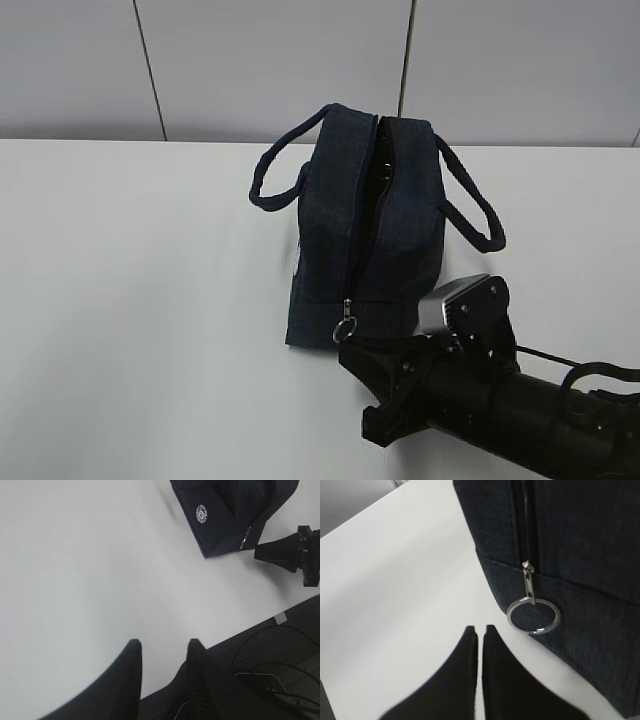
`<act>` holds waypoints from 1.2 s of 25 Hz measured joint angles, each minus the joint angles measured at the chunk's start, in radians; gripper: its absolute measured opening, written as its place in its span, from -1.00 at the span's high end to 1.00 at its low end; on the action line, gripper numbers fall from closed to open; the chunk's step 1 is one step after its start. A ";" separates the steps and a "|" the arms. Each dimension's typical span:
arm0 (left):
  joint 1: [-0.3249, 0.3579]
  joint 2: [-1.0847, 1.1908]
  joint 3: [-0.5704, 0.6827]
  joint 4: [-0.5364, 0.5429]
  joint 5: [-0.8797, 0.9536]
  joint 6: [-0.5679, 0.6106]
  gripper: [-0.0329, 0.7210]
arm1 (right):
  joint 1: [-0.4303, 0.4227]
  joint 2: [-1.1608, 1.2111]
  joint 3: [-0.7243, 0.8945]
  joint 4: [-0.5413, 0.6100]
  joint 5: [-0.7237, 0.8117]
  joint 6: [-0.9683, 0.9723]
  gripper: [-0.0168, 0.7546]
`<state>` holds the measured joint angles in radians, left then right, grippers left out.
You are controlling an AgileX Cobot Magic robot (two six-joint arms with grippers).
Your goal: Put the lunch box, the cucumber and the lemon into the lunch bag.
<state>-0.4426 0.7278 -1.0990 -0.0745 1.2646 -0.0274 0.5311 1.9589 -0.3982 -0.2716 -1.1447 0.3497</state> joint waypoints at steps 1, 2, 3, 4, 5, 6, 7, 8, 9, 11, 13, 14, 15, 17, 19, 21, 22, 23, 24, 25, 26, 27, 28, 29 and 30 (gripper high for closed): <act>0.000 0.000 0.000 0.000 0.000 0.000 0.38 | 0.000 0.000 0.000 0.004 0.000 0.000 0.96; 0.000 0.000 0.000 0.000 0.000 0.000 0.38 | 0.000 0.000 0.000 0.007 0.000 0.000 0.96; 0.000 0.000 0.000 0.000 0.000 0.000 0.38 | 0.000 0.000 0.000 0.009 0.000 0.002 0.96; 0.000 0.000 0.000 0.000 0.000 0.000 0.38 | 0.000 0.000 0.000 0.009 0.000 0.002 0.95; 0.000 0.000 0.000 0.000 0.000 0.000 0.38 | 0.000 0.000 0.000 0.010 0.000 0.004 0.95; 0.000 0.000 0.000 0.000 0.000 0.000 0.38 | 0.000 0.000 0.000 0.010 0.000 0.004 0.91; 0.000 0.000 0.000 0.000 0.000 0.000 0.38 | 0.000 0.000 0.000 0.010 0.000 0.004 0.83; 0.000 0.000 0.000 0.000 0.000 0.000 0.38 | 0.000 0.000 0.000 0.010 0.000 0.008 0.72; 0.000 0.000 0.000 0.000 0.000 0.000 0.38 | 0.000 0.000 0.000 0.010 0.000 0.012 0.58; 0.000 0.000 0.000 0.000 0.000 0.000 0.38 | 0.000 0.000 0.000 0.006 0.000 0.022 0.31; 0.000 0.000 0.000 0.002 0.000 0.000 0.38 | 0.000 0.000 0.000 0.001 0.000 0.028 0.10; 0.000 0.000 0.000 0.002 0.000 0.000 0.38 | 0.000 0.000 0.000 0.001 0.000 0.033 0.04; 0.000 0.000 0.000 0.003 0.000 0.000 0.38 | 0.000 0.000 0.000 0.001 0.011 0.037 0.01; 0.000 0.000 0.000 0.005 0.000 0.000 0.38 | 0.000 0.000 0.000 0.014 0.045 0.049 -0.02; 0.000 0.000 0.000 0.005 0.000 0.000 0.38 | 0.000 0.000 0.000 0.028 0.065 0.057 -0.04; 0.000 0.000 0.000 0.007 0.000 0.000 0.38 | 0.000 0.000 -0.002 0.033 0.070 0.061 -0.04; 0.000 0.000 0.000 0.007 0.000 0.000 0.38 | 0.000 0.000 -0.008 0.032 0.074 0.063 -0.04; 0.000 0.000 0.000 0.007 0.000 0.000 0.38 | 0.000 0.000 -0.013 0.032 0.078 0.068 -0.04; 0.000 0.000 0.000 0.007 0.000 0.000 0.38 | 0.000 0.000 -0.022 0.033 0.091 0.076 -0.04; 0.000 0.000 0.000 0.007 0.000 0.000 0.38 | 0.000 0.000 -0.029 0.035 0.102 0.082 -0.04; 0.000 0.000 0.000 0.007 0.000 0.000 0.38 | 0.000 0.000 -0.040 0.035 0.120 0.089 -0.04; 0.000 0.000 0.000 0.007 0.000 0.000 0.38 | 0.000 0.000 -0.049 0.035 0.131 0.091 -0.04; 0.000 0.000 0.000 0.007 0.000 0.000 0.38 | 0.000 0.000 -0.056 0.035 0.139 0.093 -0.05; 0.000 0.000 0.000 0.007 0.000 0.000 0.38 | 0.000 0.000 -0.061 0.035 0.144 0.093 -0.05; 0.000 0.000 0.000 0.007 0.000 0.000 0.38 | 0.000 0.000 -0.061 0.040 0.147 0.095 -0.05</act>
<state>-0.4426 0.7278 -1.0990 -0.0676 1.2646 -0.0274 0.5311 1.9589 -0.4592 -0.2321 -0.9978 0.4444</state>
